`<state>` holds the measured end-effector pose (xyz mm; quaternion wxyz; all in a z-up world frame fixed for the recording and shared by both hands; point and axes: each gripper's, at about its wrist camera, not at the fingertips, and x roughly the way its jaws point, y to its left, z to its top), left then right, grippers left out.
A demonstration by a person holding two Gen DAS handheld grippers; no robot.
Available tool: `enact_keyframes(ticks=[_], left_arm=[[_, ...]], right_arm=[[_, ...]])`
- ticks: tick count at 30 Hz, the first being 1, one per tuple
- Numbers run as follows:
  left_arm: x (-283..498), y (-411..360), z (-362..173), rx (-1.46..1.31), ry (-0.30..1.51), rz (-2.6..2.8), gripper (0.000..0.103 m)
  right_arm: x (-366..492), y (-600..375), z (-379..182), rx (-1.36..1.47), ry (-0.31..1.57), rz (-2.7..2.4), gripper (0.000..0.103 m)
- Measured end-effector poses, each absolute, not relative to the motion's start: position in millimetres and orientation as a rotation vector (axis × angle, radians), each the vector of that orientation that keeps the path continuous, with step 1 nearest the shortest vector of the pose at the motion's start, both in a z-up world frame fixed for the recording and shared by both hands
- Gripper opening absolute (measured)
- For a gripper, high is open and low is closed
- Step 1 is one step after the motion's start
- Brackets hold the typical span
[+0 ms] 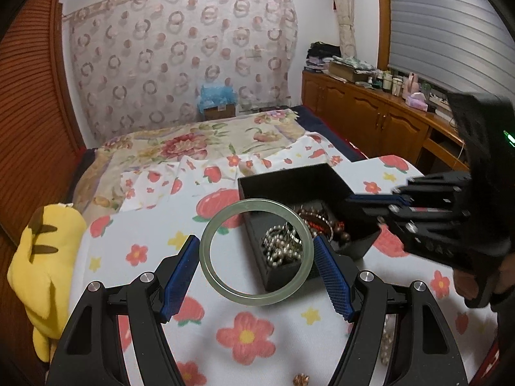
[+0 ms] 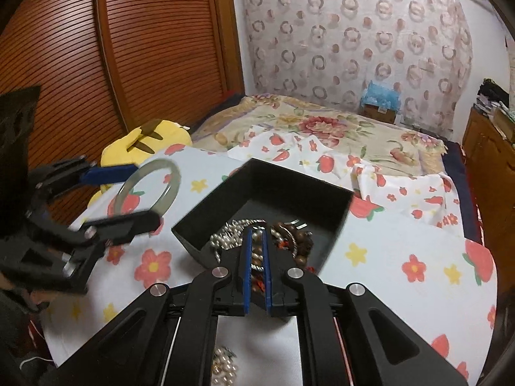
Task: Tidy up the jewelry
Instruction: 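Carry the jade bangle over the box with the left gripper while the right gripper drops the pearls in, then lower the jade bangle into the black box and open the left gripper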
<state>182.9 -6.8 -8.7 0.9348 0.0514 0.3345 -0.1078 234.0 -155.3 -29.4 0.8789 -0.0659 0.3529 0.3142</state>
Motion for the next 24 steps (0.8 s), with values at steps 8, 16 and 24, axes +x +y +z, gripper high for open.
enact_keyframes(ticks=[8,16,24], left_arm=[[214.9,-30.4,-17.7,0.124,0.711,-0.226,0.069],[239.2,-45.4,-28.0,0.141,0.741,-0.209,0.069],[251.8,-52.2,-33.4,0.157,0.755,-0.193,0.069]], right_arm=[[222.7,-186.6,-38.1,-0.135,0.724,0.606,0.008],[214.4,-210.6,-43.3,-0.121,0.721,0.588,0.008],[208.9,-216.9,-50.8,-0.115,0.727,0.583,0.008]])
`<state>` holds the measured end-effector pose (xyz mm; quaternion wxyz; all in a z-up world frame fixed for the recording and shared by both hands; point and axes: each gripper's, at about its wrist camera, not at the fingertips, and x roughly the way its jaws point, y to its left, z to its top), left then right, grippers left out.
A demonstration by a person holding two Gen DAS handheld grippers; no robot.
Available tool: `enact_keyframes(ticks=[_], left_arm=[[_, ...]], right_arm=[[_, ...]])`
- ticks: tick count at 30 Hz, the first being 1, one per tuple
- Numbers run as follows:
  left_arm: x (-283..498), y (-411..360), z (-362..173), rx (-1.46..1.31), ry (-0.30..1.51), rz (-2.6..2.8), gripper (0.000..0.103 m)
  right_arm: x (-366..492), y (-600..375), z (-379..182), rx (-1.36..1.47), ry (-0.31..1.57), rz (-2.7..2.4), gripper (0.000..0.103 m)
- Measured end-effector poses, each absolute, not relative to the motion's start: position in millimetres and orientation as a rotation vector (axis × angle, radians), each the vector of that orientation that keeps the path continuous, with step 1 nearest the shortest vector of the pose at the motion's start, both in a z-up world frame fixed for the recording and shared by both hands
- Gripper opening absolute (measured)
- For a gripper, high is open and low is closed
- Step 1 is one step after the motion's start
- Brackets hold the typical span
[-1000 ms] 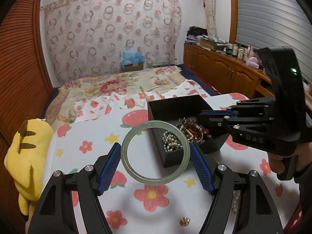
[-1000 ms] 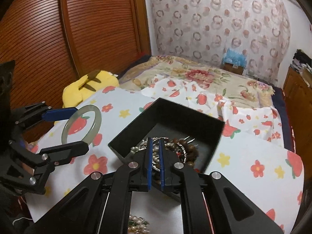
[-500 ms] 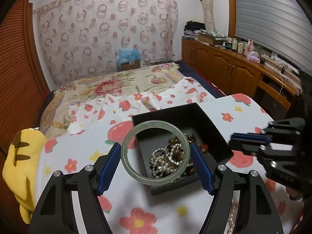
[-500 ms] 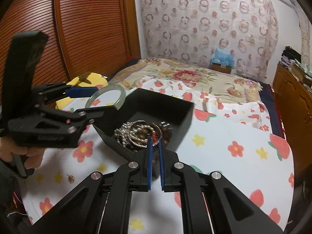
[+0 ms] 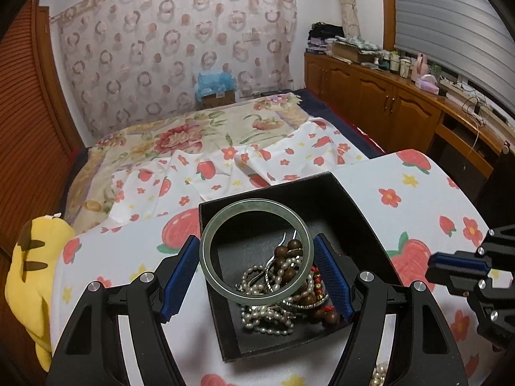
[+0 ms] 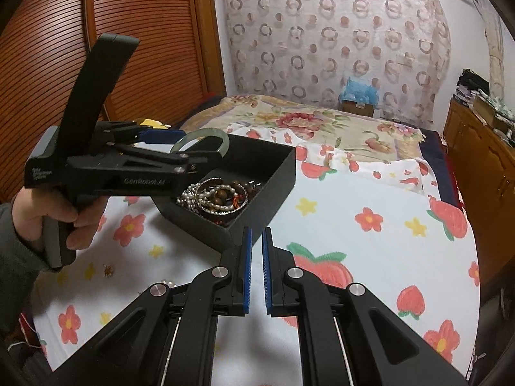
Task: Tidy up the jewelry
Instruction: 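Lower the jade bangle into the black box and open the left gripper, then grasp the long pearl necklace with the right gripper and lift it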
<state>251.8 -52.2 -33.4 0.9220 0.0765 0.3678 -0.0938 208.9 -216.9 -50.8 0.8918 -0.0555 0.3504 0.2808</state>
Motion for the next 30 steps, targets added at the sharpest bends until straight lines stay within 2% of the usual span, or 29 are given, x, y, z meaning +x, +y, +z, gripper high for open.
enact_keyframes(ticks=[10,24,25,28,30], left_arm=[[251.1,-52.8,-41.4,0.164,0.758,-0.181,0.07],[202.5,-50.1,-13.0,0.157,0.673,-0.22,0.087],[197.5,-50.2,-11.4,0.158,0.667,-0.224,0.089],[183.0,-50.4,-8.3,0.164,0.652,-0.234,0.092],[173.5,-50.8,-7.0,0.171,0.644,-0.238,0.093]], right_arm=[[201.5,-224.0,-53.0,-0.114,0.725,0.572,0.008],[175.6,-219.0,-51.6,-0.14,0.698,0.578,0.008],[172.7,-218.2,-50.4,-0.14,0.696,0.579,0.009],[164.2,-217.0,-49.7,-0.137,0.691,0.582,0.02],[158.2,-216.1,-49.6,-0.137,0.688,0.588,0.021]])
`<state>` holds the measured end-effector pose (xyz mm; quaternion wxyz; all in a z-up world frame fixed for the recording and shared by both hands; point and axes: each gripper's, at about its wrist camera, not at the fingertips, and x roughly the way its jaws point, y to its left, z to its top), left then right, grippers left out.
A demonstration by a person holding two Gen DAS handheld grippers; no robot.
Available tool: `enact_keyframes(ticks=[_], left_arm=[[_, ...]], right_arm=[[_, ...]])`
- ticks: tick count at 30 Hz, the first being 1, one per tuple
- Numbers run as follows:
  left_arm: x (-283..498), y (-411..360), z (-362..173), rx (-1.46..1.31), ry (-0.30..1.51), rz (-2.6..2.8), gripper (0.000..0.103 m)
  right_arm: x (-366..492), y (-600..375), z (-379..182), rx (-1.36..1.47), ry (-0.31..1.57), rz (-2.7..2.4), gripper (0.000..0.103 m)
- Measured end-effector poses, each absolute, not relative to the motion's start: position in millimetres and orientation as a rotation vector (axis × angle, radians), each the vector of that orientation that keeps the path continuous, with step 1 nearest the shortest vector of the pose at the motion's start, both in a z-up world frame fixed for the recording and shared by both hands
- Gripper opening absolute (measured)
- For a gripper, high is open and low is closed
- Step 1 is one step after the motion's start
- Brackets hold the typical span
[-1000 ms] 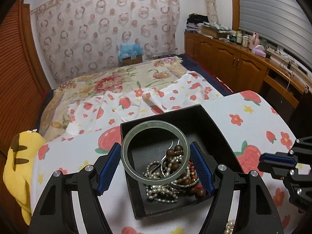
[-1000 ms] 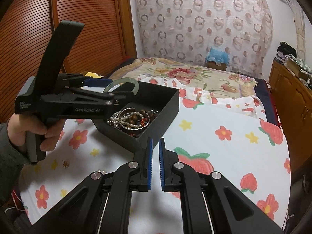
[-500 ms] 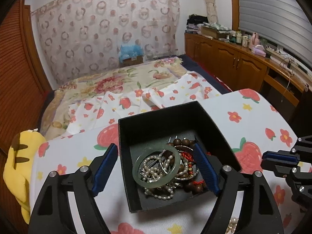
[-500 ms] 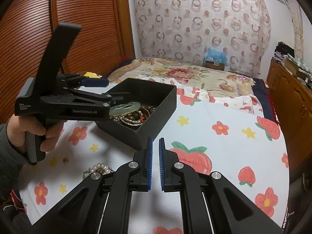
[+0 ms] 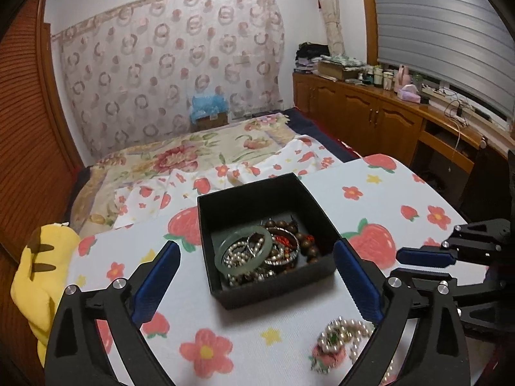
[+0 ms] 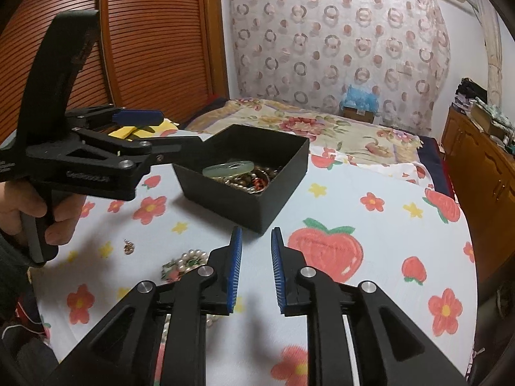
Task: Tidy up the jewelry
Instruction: 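Grasp the long pearl necklace with the right gripper and lift it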
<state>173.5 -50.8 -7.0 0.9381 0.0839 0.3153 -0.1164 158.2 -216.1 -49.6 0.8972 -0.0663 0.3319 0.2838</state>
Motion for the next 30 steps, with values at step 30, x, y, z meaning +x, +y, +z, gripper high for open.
enact_keyframes(ticks=[30], left_arm=[[91.5,25.2,-74.6,0.067,0.783,-0.184,0.094]], right_arm=[[132.5,-184.0,-89.1,-0.284,0.841,0.625,0.021]])
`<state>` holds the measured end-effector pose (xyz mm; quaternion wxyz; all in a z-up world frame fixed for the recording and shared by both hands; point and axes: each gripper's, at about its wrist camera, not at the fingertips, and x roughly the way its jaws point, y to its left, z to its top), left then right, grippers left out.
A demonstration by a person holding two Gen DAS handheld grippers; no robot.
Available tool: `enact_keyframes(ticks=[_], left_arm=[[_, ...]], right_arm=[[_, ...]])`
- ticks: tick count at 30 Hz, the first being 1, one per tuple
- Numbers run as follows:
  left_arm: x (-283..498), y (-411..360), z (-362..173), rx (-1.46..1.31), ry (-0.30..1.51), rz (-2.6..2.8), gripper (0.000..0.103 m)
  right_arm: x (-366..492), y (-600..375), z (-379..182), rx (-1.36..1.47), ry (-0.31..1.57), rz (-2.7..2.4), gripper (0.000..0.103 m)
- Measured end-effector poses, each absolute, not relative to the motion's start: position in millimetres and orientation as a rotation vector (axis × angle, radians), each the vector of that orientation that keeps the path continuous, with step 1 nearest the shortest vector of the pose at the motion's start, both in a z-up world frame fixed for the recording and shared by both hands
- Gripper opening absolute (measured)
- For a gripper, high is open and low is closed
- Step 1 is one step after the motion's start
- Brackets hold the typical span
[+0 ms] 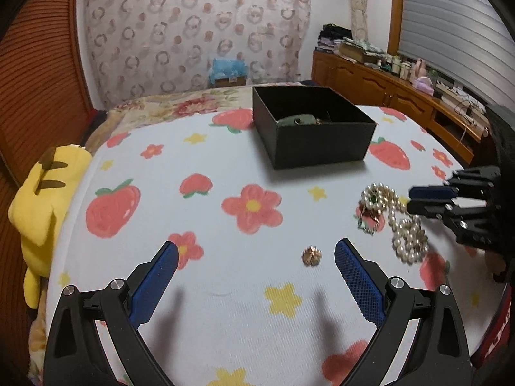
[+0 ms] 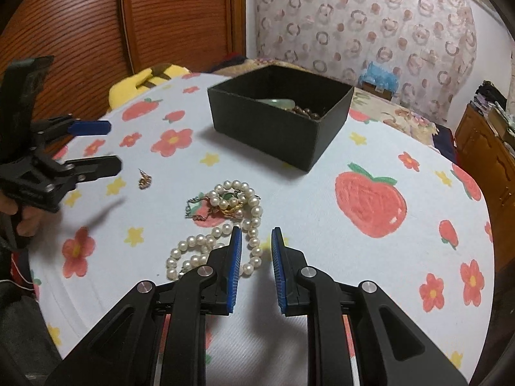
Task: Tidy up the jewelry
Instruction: 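Grasp the long pearl necklace with the right gripper and lift it, then carry the pearl necklace toward the box with the right gripper while the left gripper grasps the gold flower charm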
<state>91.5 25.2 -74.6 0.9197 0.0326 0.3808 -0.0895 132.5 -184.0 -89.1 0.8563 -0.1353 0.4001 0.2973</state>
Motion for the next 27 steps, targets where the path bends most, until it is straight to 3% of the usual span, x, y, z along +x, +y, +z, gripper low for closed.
enact_keyframes(ticks=[6,7,13,15,25,27], left_arm=[[84.1,19.0,-76.7,0.074,0.777,-0.208,0.094],[82.6,17.2,-77.0,0.075,0.777,-0.215,0.094],[78.4,7.2,-78.4,0.091,0.781,-0.24,0.093],[78.4,3.9,-79.8,0.094,0.792,-0.25,0.084],[75.1,-4.2,-78.4,0.1,0.793,-0.278,0.071],[78.6,-6.6,-80.9,0.109,0.806,-0.281,0.063]], right_arm=[[142.8,-182.4,-95.9,-0.292,0.863,0.608,0.02],[143.2,-182.7,-96.2,-0.294,0.862,0.609,0.008],[138.5,-188.8,-82.4,-0.272,0.796,0.617,0.008],[133.3,-192.3,-69.4,-0.26,0.75,0.607,0.008],[117.8,-213.6,-13.1,-0.244,0.593,0.552,0.008],[118.1,-217.7,-5.6,-0.237,0.579,0.542,0.008]])
